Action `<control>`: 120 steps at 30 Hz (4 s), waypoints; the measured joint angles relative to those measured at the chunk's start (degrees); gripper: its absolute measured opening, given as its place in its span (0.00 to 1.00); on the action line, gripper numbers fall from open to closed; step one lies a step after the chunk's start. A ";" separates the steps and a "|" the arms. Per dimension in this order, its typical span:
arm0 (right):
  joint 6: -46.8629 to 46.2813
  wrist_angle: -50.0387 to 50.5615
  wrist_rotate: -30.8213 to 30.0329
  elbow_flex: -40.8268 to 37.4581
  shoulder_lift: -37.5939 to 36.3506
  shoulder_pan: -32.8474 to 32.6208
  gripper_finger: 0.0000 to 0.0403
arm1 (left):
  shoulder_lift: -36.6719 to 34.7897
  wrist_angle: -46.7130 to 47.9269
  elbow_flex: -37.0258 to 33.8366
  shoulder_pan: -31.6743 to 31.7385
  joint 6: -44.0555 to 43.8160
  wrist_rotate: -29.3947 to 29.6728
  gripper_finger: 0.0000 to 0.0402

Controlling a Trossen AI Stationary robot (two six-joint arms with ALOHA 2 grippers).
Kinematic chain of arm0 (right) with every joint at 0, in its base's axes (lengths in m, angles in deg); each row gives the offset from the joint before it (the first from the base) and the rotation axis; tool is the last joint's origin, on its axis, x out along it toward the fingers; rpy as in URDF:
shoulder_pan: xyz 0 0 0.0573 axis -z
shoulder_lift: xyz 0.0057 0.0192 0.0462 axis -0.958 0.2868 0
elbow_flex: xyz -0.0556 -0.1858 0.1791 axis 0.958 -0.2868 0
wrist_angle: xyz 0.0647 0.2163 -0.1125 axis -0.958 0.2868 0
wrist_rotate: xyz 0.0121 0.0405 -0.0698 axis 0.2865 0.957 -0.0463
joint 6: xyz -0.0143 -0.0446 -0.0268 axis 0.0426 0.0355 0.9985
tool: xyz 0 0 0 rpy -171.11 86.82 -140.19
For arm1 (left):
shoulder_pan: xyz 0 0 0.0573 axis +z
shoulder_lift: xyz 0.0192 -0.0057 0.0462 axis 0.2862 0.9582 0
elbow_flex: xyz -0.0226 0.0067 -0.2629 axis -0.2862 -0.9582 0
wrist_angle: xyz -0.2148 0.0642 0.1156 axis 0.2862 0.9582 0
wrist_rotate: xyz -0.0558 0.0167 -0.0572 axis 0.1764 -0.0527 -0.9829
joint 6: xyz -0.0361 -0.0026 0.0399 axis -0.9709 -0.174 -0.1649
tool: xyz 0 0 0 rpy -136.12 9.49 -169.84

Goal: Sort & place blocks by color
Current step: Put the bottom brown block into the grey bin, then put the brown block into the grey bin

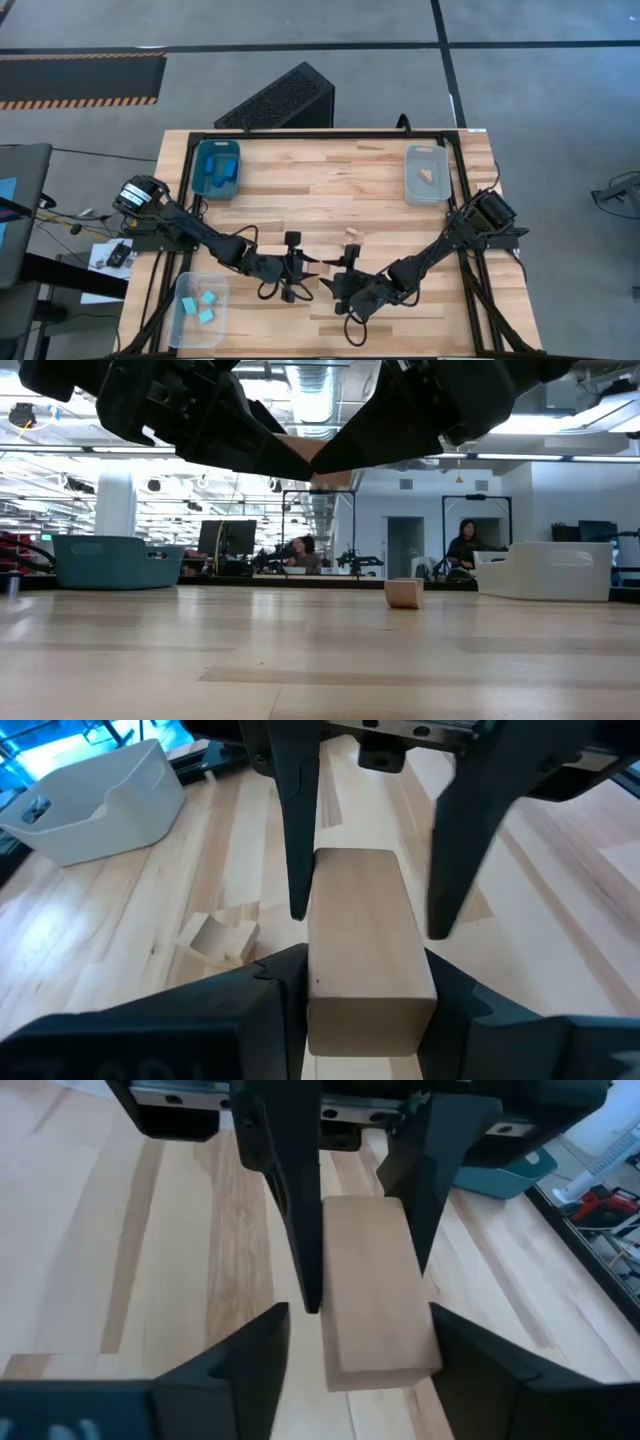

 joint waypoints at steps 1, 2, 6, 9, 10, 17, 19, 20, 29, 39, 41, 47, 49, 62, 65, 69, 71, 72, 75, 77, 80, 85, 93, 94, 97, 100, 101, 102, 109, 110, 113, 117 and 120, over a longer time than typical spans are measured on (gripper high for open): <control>0.42 0.02 0.00 0.00 0.00 0.00 0.58 | 0.00 0.02 0.00 0.00 0.03 -0.26 0.26; 0.70 0.02 0.01 0.00 0.00 0.01 0.55 | 0.00 0.05 0.00 0.00 0.02 -0.78 0.27; 1.29 -0.19 0.56 0.02 0.00 0.33 0.37 | 0.00 0.21 0.00 0.02 -0.37 -3.69 0.30; 1.48 -0.10 1.87 0.07 -0.07 0.85 0.30 | 0.00 0.21 -0.06 -0.12 -0.95 -4.03 0.35; 1.73 0.18 1.99 0.07 -0.08 0.95 0.30 | 0.00 -0.06 -0.07 -0.11 -1.45 -3.81 0.37; -5.89 17.96 -3.68 0.04 -6.78 1.88 0.30 | -0.04 2.58 0.02 -1.14 -2.42 8.23 0.56; -11.81 27.32 -7.27 -0.26 -10.21 2.84 0.30 | -0.04 4.96 0.02 -1.27 -3.16 10.76 0.61; -15.44 32.40 -8.89 -0.94 -12.23 3.46 0.30 | -0.04 5.89 0.00 -1.27 -3.74 11.69 0.63; -56.89 73.06 -9.29 -14.95 -32.16 20.33 0.30 | -0.04 10.41 0.00 -1.27 -7.47 12.86 0.68; -38.28 50.36 1.94 -30.47 -40.64 49.10 0.30 | -0.04 9.83 0.07 -0.32 -6.11 12.82 0.68; -34.14 44.56 6.12 -32.08 -40.37 52.98 0.30 | -0.04 9.90 0.07 -0.11 -5.94 12.73 0.68; -31.00 42.42 8.76 -32.70 -37.78 60.34 0.46 | -0.04 10.40 0.09 -0.02 -5.99 11.85 0.68; -30.16 42.34 8.75 -32.70 -37.45 61.14 0.54 | -0.04 10.50 0.11 -0.02 -6.07 11.84 0.68; -28.69 36.74 3.33 -32.71 -42.49 43.62 0.59 | -0.04 11.27 0.11 0.00 -6.38 13.99 0.68; -26.70 32.27 2.69 -32.70 -44.00 35.45 0.58 | -0.04 11.27 0.11 0.01 -6.38 13.98 0.68; -24.65 27.40 2.87 -32.70 -43.63 26.62 0.57 | -0.04 11.22 0.11 0.02 -6.66 13.99 0.68; -23.70 23.86 5.70 -32.70 -42.40 23.54 0.57 | -0.04 11.18 0.11 0.02 -7.13 13.98 0.68; -23.57 21.20 7.95 -32.70 -41.25 22.40 0.57 | -0.04 11.17 0.11 0.02 -7.46 13.87 0.68; -24.46 10.83 15.52 -32.68 -36.42 20.47 0.57 | -0.04 11.13 0.11 0.09 -7.52 13.76 0.68; -25.29 5.54 19.20 -32.68 -32.79 20.15 0.57 | -0.04 11.12 0.11 0.09 -7.52 13.74 0.68; -27.82 0.29 20.81 -32.68 -28.26 20.25 0.57 | -0.04 11.13 0.11 0.09 -7.63 13.72 0.68; -30.37 -1.38 24.72 -32.71 -22.09 21.91 0.57 | -0.04 11.15 0.11 0.09 -6.88 13.41 0.68; -29.62 -10.36 30.51 -32.40 -15.05 23.76 0.57 | -0.04 11.30 0.11 1.34 -7.16 11.73 0.68; -29.62 -10.34 30.83 -32.22 -14.68 24.05 0.56 | -0.04 11.32 0.11 1.43 -7.42 11.71 0.68; -29.63 -10.47 32.10 -31.45 -13.43 24.57 0.50 | -0.04 11.36 0.11 1.49 -7.48 11.40 0.68; -29.60 -10.69 33.57 -30.53 -12.61 24.59 0.37 | -0.04 11.53 0.11 1.49 -7.47 11.38 0.68; -29.55 -10.67 33.82 -30.53 -12.70 24.58 0.32 | -0.04 11.59 0.11 1.49 -7.47 11.38 0.68; -29.57 -10.73 34.06 -30.52 -12.86 24.59 0.26 | -0.04 11.61 0.11 1.49 -7.47 11.38 0.68; -27.89 -8.42 33.81 -30.67 -15.30 24.65 0.12 | -0.04 11.79 0.11 1.49 -7.52 11.39 0.68; -27.54 -7.15 32.95 -30.69 -16.51 24.65 0.12 | -0.04 11.77 0.11 1.49 -7.53 11.40 0.68; -26.38 -1.45 29.36 -30.62 -21.38 25.32 0.12 | -0.04 12.03 0.11 1.49 -8.03 11.40 0.68; -25.41 10.48 21.51 -30.65 -30.44 27.03 0.13 | -0.04 11.91 0.11 1.66 -8.94 11.51 0.68; -24.58 20.85 12.16 -30.64 -38.10 28.33 0.13 | -0.04 11.58 0.13 1.86 -8.96 11.76 0.68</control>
